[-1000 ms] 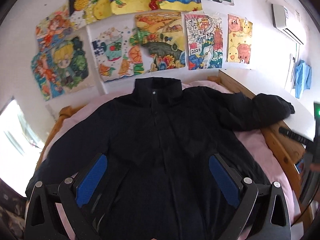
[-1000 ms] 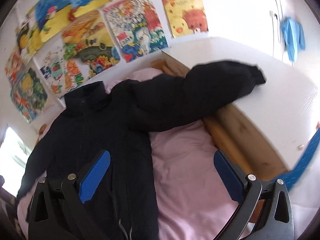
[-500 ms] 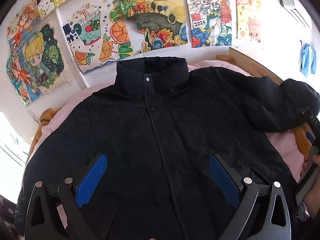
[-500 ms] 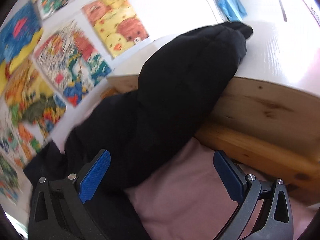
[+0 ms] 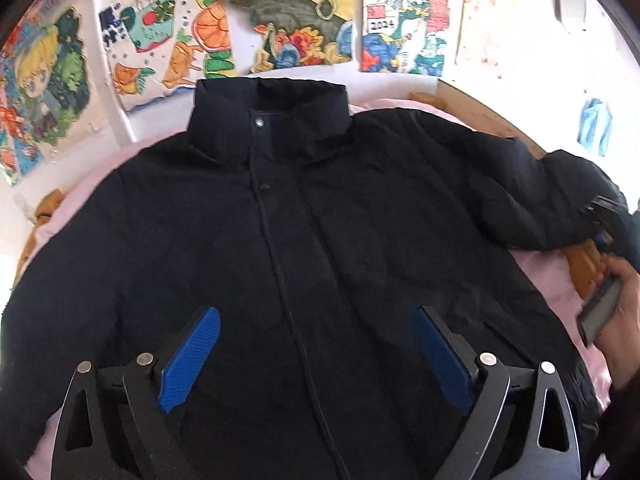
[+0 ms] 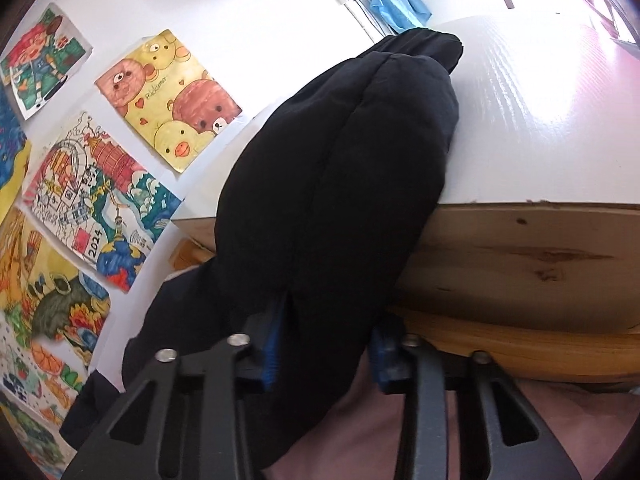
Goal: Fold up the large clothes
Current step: 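Reach the right tool to the sleeve cuff by the bed frame and grasp it, then lift the sleeve with the right tool and fold it across the jacket body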
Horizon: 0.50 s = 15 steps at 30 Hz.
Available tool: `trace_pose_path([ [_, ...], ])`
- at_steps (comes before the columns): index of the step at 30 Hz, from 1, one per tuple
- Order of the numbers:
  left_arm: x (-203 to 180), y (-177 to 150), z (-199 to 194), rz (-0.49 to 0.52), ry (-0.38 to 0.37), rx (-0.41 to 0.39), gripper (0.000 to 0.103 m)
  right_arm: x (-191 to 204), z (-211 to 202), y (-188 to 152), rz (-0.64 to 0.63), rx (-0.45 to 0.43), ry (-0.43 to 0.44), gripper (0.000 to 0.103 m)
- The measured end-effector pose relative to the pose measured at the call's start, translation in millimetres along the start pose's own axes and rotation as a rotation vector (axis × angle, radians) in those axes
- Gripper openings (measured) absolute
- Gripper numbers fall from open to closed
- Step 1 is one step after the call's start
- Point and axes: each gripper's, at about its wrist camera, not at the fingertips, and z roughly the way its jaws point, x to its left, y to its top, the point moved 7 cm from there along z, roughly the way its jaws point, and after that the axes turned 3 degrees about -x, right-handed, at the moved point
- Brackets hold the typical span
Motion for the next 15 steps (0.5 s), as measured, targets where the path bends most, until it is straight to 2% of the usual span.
trace_pose_path([
  [4,18,2,-13,-0.012,-0.025,-0.005,0.098,14,-2,10,-0.024,-0.05,-0.007,0.011],
  [6,33,4,-21,-0.026,-0.024,-0.014,0.098,23,-10,17,-0.046,-0.092,-0.008,0.008],
  [8,50,5,-28,-0.043,-0.021,-0.031,0.098,48,-21,27,-0.104,-0.163,0.01,0.007],
  [12,86,5,-42,-0.072,-0.021,-0.072,0.098,130,-62,39,-0.304,-0.333,0.116,0.006],
  [15,108,3,-51,-0.126,-0.052,-0.099,0.098,208,-100,19,-0.542,-0.427,0.266,0.006],
])
